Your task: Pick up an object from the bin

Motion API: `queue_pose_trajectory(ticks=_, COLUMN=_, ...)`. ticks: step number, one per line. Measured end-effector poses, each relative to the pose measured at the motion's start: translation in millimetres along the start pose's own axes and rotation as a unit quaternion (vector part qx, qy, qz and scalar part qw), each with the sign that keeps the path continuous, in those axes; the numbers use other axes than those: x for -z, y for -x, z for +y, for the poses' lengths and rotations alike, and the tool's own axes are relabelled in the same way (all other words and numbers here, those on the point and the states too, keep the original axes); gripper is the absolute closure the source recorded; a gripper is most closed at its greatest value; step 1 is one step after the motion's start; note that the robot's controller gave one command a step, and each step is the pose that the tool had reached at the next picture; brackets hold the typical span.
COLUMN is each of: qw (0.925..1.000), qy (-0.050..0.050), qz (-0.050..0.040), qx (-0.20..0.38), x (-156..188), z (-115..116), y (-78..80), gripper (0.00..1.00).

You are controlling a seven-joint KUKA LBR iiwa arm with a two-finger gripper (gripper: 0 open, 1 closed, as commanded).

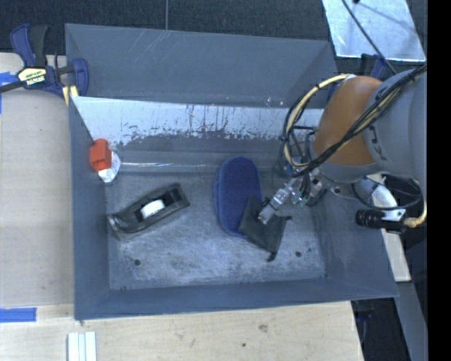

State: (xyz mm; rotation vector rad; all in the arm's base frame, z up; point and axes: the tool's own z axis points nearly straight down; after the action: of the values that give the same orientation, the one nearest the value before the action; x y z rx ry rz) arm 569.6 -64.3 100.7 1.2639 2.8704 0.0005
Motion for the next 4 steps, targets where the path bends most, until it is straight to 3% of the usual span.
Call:
queue_pose_trajectory(ticks=1, qw=0.9885, qy=-0.002, qz=0.0021, qx=-0.151, x=-1, z=-17, y=-30.7, gripper=0.00)
queue_pose_trajectory(ticks=2, qw=0.9449, qy=-0.004, qz=0.0053, qx=-0.327, x=-30, z=-29, y=-26.8, gripper=0.00)
queue_pose_trajectory(ticks=3, qw=0.9460, qy=-0.004, qz=0.0058, qx=-0.324, x=-30, z=-28, y=-26.6, gripper=0.00)
queue_pose_trajectory(ticks=4, qw=0.9460, qy=-0.004, qz=0.0056, qx=-0.324, x=-29, z=-28, y=-25.8, gripper=1.00)
